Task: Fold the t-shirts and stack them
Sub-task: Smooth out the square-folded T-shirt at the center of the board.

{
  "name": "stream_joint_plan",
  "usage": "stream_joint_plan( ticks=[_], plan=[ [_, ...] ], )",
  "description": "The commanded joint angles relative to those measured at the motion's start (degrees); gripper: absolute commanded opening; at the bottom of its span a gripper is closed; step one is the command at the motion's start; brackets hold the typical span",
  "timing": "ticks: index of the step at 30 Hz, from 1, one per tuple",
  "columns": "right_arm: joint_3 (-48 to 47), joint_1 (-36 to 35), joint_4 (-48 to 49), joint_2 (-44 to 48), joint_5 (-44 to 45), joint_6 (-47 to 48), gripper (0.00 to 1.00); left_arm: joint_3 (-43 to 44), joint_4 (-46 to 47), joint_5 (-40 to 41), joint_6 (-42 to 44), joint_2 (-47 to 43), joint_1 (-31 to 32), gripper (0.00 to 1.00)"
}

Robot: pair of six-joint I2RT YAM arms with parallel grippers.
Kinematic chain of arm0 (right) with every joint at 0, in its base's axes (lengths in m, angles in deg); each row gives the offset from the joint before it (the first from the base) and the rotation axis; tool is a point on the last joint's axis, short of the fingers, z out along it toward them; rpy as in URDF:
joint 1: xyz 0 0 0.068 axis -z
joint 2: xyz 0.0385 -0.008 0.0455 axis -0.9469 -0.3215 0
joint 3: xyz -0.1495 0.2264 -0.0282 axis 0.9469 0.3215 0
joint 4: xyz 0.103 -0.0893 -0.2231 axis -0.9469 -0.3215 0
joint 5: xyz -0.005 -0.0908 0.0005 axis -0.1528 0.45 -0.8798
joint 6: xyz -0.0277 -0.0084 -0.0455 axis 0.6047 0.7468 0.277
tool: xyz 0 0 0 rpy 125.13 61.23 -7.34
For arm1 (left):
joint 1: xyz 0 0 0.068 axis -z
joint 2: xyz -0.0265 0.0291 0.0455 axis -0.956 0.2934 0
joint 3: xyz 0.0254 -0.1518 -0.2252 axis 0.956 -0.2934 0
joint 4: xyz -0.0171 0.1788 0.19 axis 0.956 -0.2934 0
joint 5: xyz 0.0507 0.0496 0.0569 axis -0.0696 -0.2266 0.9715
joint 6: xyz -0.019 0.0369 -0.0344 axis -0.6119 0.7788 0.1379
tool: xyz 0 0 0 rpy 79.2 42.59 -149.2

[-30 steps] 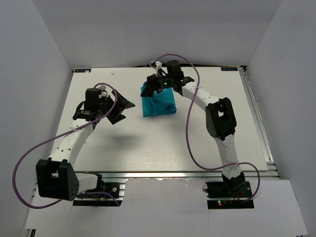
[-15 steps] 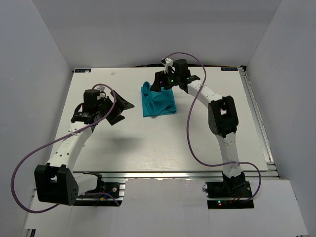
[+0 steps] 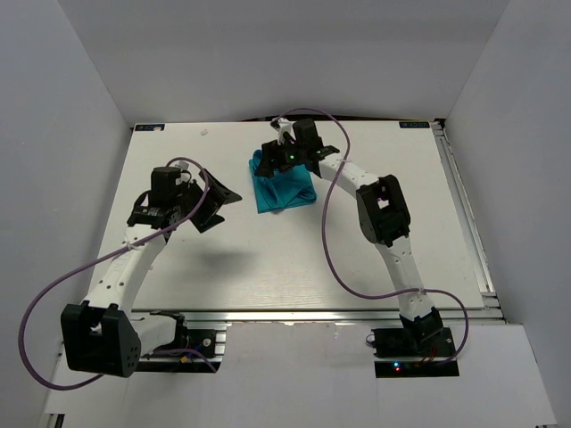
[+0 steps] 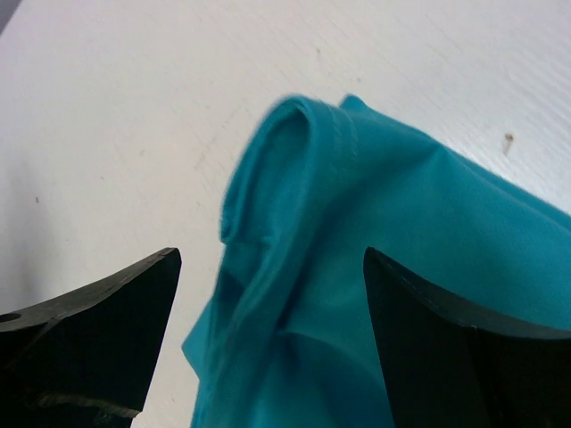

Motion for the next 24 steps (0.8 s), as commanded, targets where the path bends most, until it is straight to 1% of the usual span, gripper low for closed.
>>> stream_joint_plan(
  ticks=[1,10,15,24],
  plan=[
    [-3.42,-1.21,3.77,0.5,-0.08,0.84,0.89,-0.61,-0.93,0.92,-0.24,-2.62,-0.28,0.98],
    [-3.59,-3.23,5.96,0.5,0.09,1.63,0.89,-1.32,-1.11,0.65,-0.41,-3.5,-0.28,0.98],
    [-2.89,-5.51,6.31,0.23,0.36,3.12,0.89,-0.97,-1.72,0.56,0.2,-3.5,-0.28,0.98],
    [-2.54,-7.1,7.19,-0.82,0.71,1.98,0.89,-0.61,-2.6,1.09,0.29,-4.21,-0.37,0.98]
  ],
)
